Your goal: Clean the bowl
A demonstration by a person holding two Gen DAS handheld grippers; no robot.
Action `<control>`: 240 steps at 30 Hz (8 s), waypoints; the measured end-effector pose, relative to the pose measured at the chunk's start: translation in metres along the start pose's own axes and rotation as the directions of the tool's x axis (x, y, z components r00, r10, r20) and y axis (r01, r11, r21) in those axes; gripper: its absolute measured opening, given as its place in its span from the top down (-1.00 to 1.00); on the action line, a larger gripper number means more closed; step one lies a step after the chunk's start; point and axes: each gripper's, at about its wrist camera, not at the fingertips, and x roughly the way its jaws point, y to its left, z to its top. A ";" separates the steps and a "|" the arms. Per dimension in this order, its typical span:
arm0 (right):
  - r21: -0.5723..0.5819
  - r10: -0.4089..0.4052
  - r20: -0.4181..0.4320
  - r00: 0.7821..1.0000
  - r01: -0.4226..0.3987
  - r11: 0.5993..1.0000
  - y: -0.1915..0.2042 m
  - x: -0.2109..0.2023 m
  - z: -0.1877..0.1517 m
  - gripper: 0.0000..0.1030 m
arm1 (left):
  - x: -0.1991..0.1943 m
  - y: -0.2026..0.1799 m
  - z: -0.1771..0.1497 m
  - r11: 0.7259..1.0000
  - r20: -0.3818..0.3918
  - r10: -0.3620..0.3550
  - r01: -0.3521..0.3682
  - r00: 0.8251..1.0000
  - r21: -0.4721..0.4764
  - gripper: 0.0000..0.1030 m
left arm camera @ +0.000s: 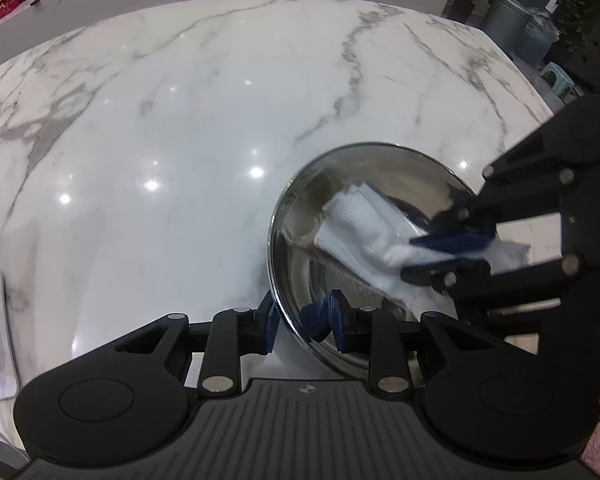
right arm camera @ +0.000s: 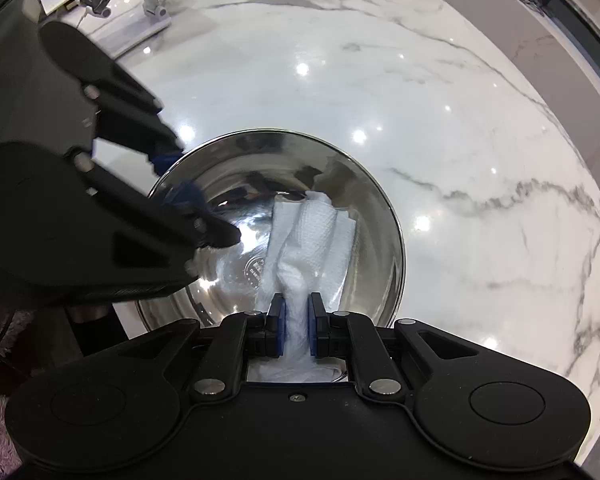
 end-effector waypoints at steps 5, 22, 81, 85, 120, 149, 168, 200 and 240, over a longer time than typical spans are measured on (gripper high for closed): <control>0.017 0.003 -0.002 1.000 -0.003 1.000 -0.004 -0.002 -0.002 0.83 | -0.001 0.003 0.006 1.000 0.021 0.008 -0.008 1.000 0.005 0.67; -0.048 0.052 -0.027 0.998 -0.053 0.997 0.024 0.015 0.023 0.85 | 0.000 0.004 0.009 0.999 0.038 0.019 -0.021 0.999 0.033 0.70; 0.002 0.032 -0.016 0.999 -0.032 0.999 0.012 0.024 0.037 0.85 | -0.007 0.000 -0.005 1.000 -0.016 -0.005 0.005 1.000 -0.019 0.56; 0.013 0.028 -0.015 0.999 -0.028 1.000 0.012 0.024 0.038 0.85 | -0.006 -0.002 -0.002 1.000 -0.004 0.015 -0.015 1.000 0.001 0.68; 0.032 0.094 -0.022 0.995 -0.093 0.995 0.007 0.037 0.051 0.84 | -0.006 -0.005 -0.007 1.000 -0.033 -0.011 0.011 0.999 0.000 0.50; 0.021 0.145 -0.041 0.989 -0.145 0.989 0.006 0.044 0.055 0.84 | -0.006 0.005 0.006 0.998 0.001 0.048 -0.048 0.999 0.038 0.73; 0.005 0.029 -0.014 0.999 -0.029 1.000 -0.001 0.057 0.060 0.84 | -0.006 0.000 -0.007 1.000 -0.049 -0.027 0.026 0.998 -0.012 0.44; -0.143 -0.003 -0.046 0.999 -0.004 0.990 0.035 0.040 0.059 0.83 | -0.006 0.000 0.002 0.997 0.009 0.072 -0.072 0.997 0.036 0.68; -0.148 -0.046 -0.047 0.998 0.039 0.988 0.033 0.053 0.063 0.83 | -0.006 0.013 0.003 0.998 0.032 0.051 -0.050 0.998 -0.045 0.71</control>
